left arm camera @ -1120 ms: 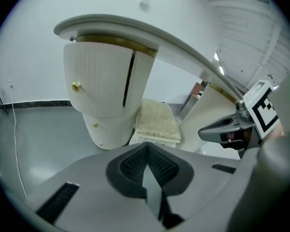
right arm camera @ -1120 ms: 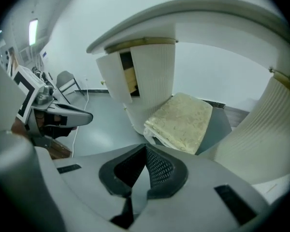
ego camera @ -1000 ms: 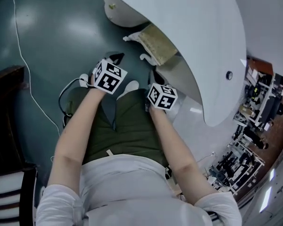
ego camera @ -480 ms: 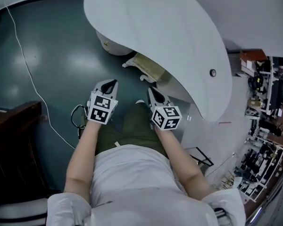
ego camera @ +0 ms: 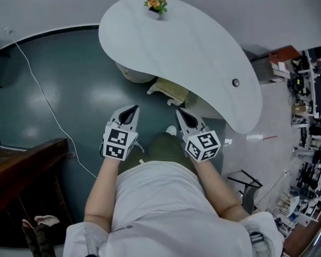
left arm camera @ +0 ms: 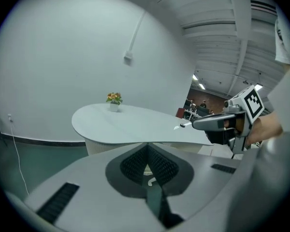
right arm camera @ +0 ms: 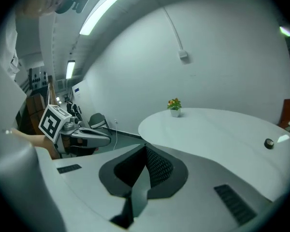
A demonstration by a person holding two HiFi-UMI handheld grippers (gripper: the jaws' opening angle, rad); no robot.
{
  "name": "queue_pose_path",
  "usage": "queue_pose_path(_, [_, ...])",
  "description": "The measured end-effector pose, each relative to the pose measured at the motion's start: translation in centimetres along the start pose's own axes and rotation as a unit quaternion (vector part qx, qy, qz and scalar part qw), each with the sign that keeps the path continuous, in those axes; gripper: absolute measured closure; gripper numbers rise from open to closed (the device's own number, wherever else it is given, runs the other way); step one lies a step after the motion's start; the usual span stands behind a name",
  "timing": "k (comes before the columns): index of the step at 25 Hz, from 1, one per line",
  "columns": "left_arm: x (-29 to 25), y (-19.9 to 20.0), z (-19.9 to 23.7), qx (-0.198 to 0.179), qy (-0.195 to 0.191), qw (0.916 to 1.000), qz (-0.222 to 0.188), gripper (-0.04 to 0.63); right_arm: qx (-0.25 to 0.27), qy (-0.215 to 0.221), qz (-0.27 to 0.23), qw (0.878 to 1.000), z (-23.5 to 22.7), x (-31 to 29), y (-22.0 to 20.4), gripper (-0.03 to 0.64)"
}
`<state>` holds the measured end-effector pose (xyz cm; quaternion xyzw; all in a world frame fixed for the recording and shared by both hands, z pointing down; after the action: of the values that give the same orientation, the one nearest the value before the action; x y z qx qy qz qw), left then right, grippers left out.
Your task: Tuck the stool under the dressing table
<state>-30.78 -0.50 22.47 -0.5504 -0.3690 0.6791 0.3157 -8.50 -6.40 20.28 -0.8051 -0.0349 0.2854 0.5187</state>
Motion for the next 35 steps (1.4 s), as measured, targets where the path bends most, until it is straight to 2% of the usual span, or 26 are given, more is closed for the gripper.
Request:
queue_pose_path(5, [6.2, 5.0, -0.4, -0.011, -0.005, 0.9993, -0.036, 0.594, 0.007, 0.024, -0.029, 0.999, 4.4, 2.7, 4.8, 0.607])
queue_pose_path(10, [8.9, 7.9, -0.1, -0.008, -0.018, 0.9974, -0.07, 0.592, 0.022, 0.047, -0.053, 0.997, 6.6, 3.3, 8.1, 0.607])
queue_pose_path(17, [11.2, 11.1, 1.2, -0.031, 0.01, 0.9934, -0.11, 0.592, 0.047, 0.067, -0.076, 0.994, 8.5, 3.9, 10.6, 0.607])
queue_pose_path(26, [13.3, 13.2, 2.5, -0.048, 0.038, 0.9895, -0.131, 0.592, 0.066, 0.064, -0.102, 0.991, 9.1, 4.6, 12.6, 0.607])
queue_pose_path(35, [14.3, 13.4, 2.0, -0.054, 0.04, 0.9882, -0.138, 0.592, 0.07, 0.056, -0.111, 0.99, 10.0, 4.8, 12.7, 0.607])
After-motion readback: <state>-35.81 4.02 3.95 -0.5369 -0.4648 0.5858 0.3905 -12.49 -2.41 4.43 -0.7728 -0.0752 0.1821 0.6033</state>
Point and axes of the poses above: the fingertips, and each gripper's own axes: x backward along the fingers, z to its left, y out of its top, the point moved 8 cm from there along x, backward along the fingers, and after that the axes turned 9 degrees about y, right-handed, at the moved point
